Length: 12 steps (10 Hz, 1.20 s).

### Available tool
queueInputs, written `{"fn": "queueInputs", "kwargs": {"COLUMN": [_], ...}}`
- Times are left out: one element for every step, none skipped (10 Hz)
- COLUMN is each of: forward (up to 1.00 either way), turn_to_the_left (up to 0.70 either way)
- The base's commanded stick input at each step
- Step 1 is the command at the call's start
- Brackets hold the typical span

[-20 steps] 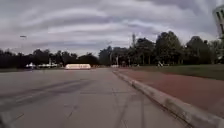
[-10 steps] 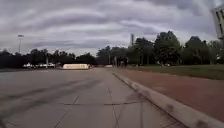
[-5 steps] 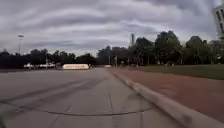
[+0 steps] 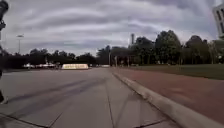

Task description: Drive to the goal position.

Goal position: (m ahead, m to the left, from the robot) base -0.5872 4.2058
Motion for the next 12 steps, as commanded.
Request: {"fn": "queueInputs", "kwargs": {"forward": [0.7, 0.7, 0.7, 0.7, 0.7, 0.7, 0.7, 0.7, 0.7, 0.7, 0.7, 0.7], "turn_to_the_left": [0.0, 0.0, 0.0, 0.0, 0.0, 0.0, 0.0, 0.0, 0.0, 0.0, 0.0, 0.0]}}
